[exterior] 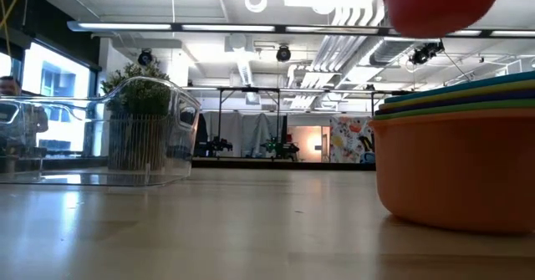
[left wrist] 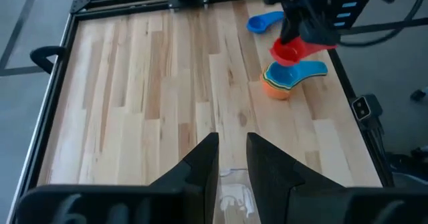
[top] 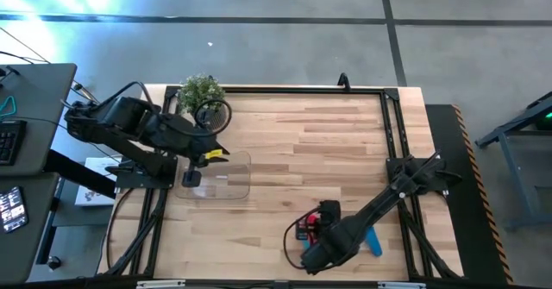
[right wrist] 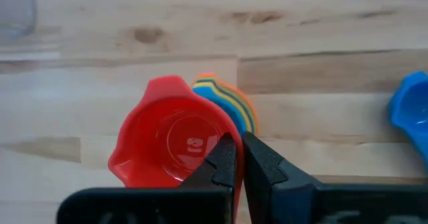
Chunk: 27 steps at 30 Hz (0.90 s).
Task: Nest measuring cups in basket
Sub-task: Stack the red measuring cup on top of the light blue measuring cup
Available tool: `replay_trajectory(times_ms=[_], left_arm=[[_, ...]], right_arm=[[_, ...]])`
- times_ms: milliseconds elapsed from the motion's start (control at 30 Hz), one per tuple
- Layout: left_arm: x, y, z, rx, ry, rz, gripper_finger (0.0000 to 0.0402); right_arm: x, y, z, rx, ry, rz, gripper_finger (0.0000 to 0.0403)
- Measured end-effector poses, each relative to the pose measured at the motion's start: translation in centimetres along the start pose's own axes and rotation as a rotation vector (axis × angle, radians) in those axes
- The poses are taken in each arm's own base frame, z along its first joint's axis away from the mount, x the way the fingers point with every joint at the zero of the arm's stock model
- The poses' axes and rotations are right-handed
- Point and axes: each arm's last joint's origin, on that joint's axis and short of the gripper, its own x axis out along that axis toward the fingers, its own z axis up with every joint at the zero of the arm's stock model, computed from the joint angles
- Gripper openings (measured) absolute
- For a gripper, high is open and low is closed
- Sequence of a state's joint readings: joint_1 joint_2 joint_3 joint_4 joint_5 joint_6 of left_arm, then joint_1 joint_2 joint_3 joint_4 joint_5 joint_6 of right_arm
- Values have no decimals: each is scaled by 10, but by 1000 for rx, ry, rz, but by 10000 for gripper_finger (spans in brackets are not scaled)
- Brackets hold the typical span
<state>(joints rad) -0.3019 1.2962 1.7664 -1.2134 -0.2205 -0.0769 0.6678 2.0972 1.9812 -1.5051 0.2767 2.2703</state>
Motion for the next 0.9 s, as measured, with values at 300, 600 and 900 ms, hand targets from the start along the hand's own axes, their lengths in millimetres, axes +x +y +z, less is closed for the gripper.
replay_trajectory(times_ms=[300, 600, 900], left_arm=[[0, 0, 0, 1, 2, 0, 67], [0, 0, 0, 2, 2, 0, 67], [0, 0, 0, 3, 2, 0, 67]], right_arm=[[30, 10, -17, 5, 40, -62, 1], [39, 16, -15, 28, 45, -91, 0], [41, 20, -7, 44, 52, -118, 0]])
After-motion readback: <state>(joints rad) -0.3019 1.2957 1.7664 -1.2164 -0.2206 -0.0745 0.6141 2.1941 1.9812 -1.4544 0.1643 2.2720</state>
